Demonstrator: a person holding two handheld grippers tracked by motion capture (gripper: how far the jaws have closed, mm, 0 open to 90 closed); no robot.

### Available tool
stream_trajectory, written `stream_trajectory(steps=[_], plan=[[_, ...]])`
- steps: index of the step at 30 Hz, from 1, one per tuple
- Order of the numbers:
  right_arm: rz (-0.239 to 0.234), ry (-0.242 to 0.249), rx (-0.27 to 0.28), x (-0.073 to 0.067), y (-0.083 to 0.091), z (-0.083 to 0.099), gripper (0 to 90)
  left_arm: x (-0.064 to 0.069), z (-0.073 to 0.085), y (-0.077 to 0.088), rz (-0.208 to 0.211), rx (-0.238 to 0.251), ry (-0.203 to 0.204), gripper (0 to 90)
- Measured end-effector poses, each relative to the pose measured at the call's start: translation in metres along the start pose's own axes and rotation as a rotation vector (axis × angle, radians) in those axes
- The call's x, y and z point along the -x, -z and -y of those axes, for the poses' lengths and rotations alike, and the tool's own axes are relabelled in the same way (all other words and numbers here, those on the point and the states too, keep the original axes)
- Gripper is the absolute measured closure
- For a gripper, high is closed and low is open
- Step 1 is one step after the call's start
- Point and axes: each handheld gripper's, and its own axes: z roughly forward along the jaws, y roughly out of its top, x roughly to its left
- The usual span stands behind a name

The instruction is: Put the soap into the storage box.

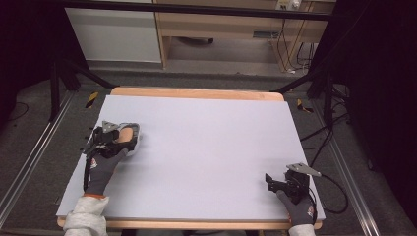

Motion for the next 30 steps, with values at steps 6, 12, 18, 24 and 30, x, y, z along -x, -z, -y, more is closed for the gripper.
stream_trajectory(steps=[6,12,18,24,30], plan=[[0.001,0.001,0.004,0.000,0.000,0.000,7.2,0.003,-0.001,0.007,0.026,0.031,-0.010,26.7],[0.001,-0.005,0.004,0.001,0.001,0.000,7.3,0.008,0.000,0.019,0.054,0.068,-0.013,26.7],[0.004,-0.003,0.006,0.001,0.002,0.000,7.3,0.012,0.009,0.029,0.115,0.089,0.004,27.1],[0.008,0.004,0.008,0.002,0.003,0.000,7.4,0.019,0.020,0.038,0.135,0.103,-0.014,26.6],[0.015,0.002,0.008,0.002,0.004,0.001,7.4,0.027,0.035,0.048,0.144,0.101,-0.042,24.7]])
